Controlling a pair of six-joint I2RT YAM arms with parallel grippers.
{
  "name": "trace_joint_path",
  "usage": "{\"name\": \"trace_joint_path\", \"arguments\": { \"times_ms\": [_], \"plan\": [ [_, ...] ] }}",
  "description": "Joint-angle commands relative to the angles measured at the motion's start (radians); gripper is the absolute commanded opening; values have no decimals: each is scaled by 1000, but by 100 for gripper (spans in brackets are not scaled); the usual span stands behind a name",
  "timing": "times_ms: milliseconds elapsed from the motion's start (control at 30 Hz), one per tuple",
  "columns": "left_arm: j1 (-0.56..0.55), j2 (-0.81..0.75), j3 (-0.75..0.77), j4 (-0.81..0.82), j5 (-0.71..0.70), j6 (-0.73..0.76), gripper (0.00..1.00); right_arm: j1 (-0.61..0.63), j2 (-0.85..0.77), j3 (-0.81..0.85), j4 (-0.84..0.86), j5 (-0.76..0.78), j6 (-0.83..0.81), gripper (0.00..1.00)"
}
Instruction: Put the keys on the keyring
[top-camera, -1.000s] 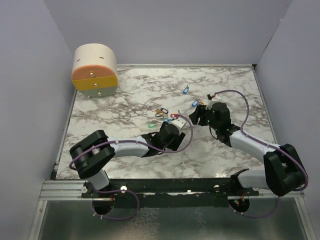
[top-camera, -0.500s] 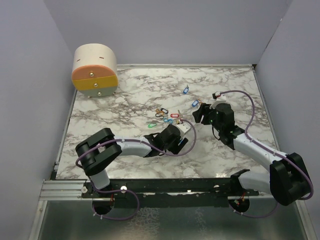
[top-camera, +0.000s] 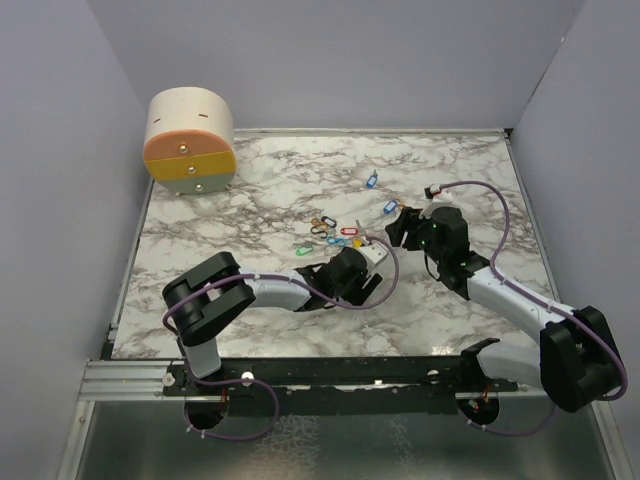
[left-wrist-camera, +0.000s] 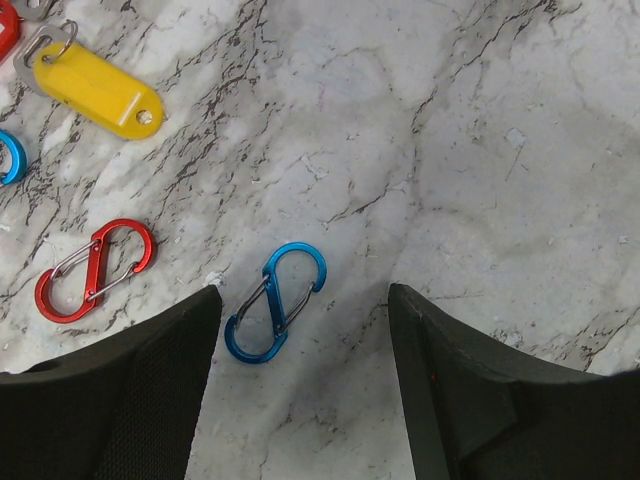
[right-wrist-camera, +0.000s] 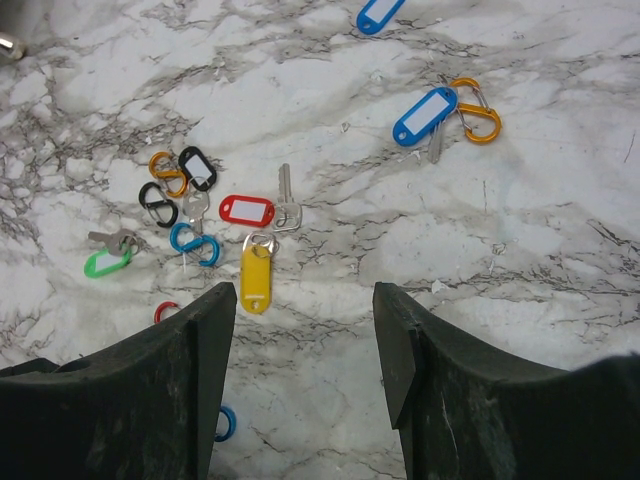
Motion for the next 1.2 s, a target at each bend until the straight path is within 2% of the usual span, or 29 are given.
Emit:
{"name": "trace_joint_path", "arguments": {
  "times_ms": [0,833,1167],
  "plan": [
    [0,25,22,-15,52,-16,70,4,-25,-12,3,31,5,58],
    [-10,-45,-67,-38,68,-105,68,4,-23,-13,8,38,7,58],
    [-24,-78,-68,-37,73,-111,62,4,-28,-14,7,45,7,58]
  ]
}}
